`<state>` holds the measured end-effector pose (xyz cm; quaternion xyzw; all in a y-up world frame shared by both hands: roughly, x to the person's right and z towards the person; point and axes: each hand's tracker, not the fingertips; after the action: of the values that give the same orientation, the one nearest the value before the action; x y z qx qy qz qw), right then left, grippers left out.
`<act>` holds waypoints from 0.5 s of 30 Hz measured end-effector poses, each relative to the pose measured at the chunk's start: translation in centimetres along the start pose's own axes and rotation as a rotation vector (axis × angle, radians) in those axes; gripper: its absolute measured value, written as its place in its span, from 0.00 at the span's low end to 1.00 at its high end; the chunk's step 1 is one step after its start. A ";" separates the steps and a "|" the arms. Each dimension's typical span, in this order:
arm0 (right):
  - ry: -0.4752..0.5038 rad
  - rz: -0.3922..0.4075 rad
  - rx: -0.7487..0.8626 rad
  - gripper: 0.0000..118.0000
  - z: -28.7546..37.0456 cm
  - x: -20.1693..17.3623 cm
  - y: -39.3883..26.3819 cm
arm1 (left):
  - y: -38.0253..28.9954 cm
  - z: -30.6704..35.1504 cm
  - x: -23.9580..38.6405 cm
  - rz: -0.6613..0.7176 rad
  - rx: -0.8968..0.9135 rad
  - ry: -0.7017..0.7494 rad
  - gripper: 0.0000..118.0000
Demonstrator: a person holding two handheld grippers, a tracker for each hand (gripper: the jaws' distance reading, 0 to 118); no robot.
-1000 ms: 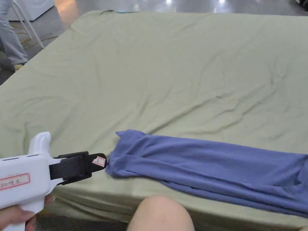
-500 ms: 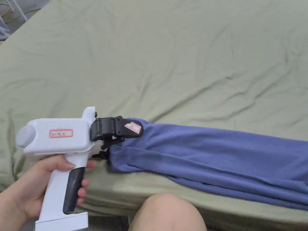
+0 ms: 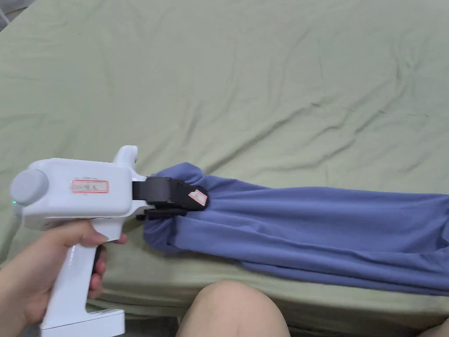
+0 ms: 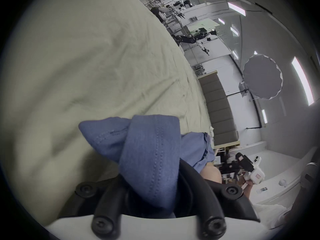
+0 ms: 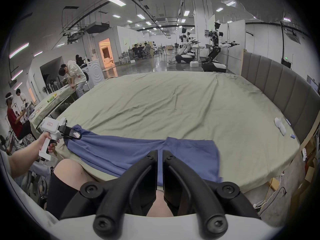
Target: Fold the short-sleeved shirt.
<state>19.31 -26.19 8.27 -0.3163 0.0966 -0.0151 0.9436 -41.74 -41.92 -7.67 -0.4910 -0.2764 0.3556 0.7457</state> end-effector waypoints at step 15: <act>0.108 -0.053 0.113 0.07 0.6 0.1 -1.7 | 1.7 1.4 13.2 0.015 -0.051 0.510 0.11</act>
<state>19.58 -27.19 9.79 -0.2635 0.1380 -0.0623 0.9527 -35.41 -30.17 -7.94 -0.5854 -0.0844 0.2188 0.7761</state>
